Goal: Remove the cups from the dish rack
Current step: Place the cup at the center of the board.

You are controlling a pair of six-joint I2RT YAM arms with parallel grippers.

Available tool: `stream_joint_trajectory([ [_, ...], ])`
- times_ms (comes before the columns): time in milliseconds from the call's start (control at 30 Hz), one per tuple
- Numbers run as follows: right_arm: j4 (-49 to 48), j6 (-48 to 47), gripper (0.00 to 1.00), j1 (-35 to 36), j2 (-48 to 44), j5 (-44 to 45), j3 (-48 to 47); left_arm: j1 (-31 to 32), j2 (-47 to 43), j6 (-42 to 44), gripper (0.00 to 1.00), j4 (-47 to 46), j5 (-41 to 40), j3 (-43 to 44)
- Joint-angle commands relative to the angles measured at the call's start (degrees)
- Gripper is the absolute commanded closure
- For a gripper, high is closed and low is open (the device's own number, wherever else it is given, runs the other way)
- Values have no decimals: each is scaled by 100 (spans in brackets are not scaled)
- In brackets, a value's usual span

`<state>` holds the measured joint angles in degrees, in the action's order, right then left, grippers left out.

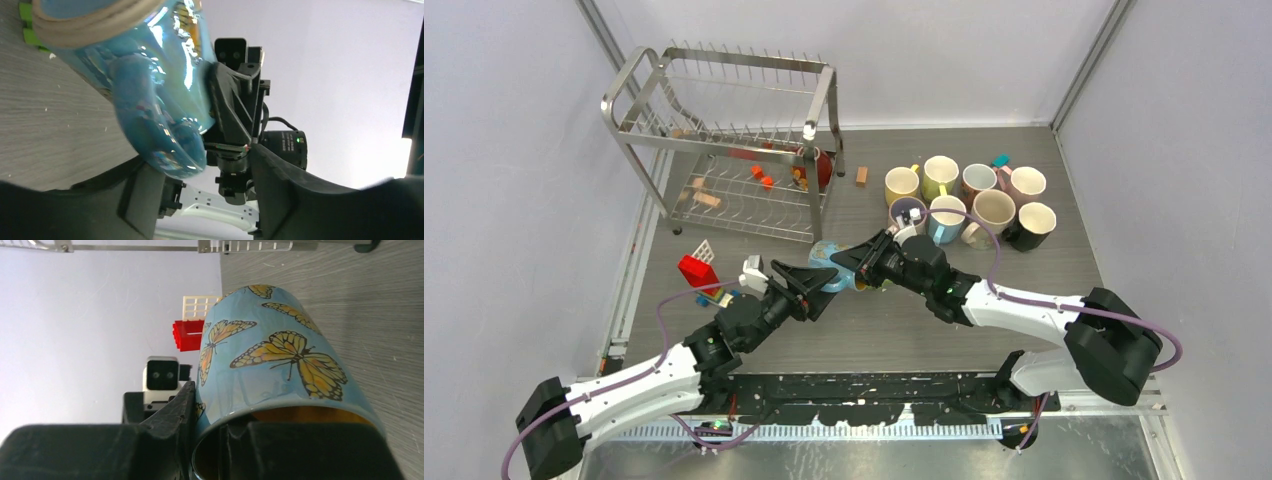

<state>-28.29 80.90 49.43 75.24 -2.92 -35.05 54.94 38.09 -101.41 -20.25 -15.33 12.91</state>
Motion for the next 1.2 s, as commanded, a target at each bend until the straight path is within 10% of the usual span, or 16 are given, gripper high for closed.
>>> stream_joint_trajectory([
  [0,250,-252,99,-4,-356,189,-463,35,-382,569,30,55,230,51],
  [133,1350,-592,99,-4,-591,270,-886,35,-644,990,1,523,464,33],
  [733,7472,-2511,99,-93,-1755,879,-2537,26,-595,4015,0,4434,245,2167],
  [1167,8217,-3958,99,-1239,-1217,488,-2615,-218,-49,4807,0,5221,-414,2850],
])
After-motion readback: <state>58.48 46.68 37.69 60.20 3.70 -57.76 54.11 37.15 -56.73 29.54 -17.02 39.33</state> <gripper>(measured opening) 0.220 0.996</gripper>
